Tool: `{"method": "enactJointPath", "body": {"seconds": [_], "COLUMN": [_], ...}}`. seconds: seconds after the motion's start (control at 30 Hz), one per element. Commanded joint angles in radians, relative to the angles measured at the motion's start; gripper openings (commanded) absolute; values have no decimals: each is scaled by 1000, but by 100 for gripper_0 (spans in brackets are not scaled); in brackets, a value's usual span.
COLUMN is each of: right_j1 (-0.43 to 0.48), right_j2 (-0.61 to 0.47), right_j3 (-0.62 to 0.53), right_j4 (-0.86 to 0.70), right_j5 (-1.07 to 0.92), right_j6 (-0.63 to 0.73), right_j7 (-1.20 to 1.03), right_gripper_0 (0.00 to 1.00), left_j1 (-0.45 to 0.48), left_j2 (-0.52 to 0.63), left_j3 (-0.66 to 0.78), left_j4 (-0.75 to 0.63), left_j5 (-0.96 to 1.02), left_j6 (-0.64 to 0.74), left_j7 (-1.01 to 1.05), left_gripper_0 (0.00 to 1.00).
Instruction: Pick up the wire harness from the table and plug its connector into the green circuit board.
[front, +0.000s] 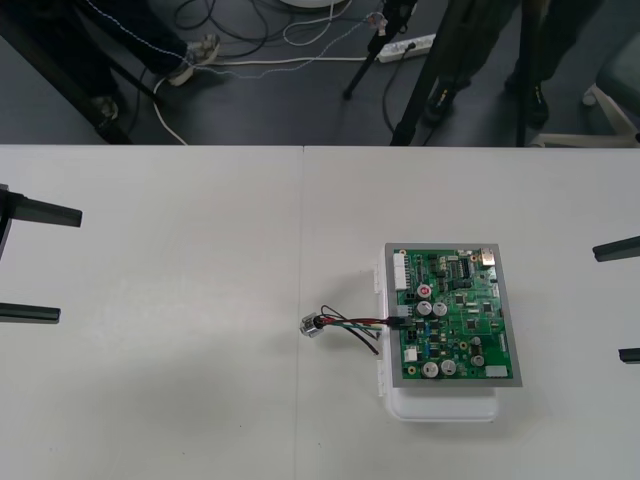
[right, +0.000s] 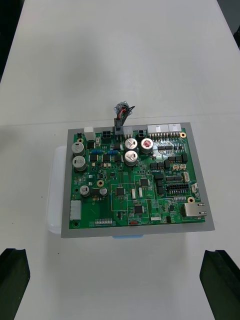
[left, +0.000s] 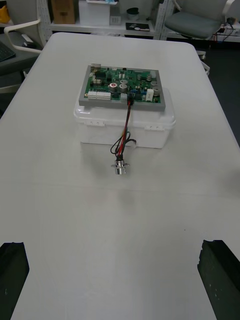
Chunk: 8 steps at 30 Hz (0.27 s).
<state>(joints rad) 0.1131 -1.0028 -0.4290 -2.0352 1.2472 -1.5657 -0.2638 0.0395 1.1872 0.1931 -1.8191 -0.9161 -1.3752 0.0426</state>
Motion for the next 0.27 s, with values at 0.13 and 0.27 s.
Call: {"method": "enactJointPath", "body": {"seconds": [0.13, 0.27], "right_j1": [13, 13], "right_j2": [-3, -3], "right_j3": [12, 12], "right_j4": [-10, -10], "right_j5": [-14, -14], "right_j6": [-5, -5], "right_j7": [9, 9], "right_gripper_0": [100, 100], "left_j1": [20, 20], "left_j2": [37, 37], "left_j3": [20, 20], "left_j4": [-23, -23], "left_j5": [14, 14], "left_j6": [-33, -33], "left_j7": [66, 66], "left_gripper_0": [100, 100]}}
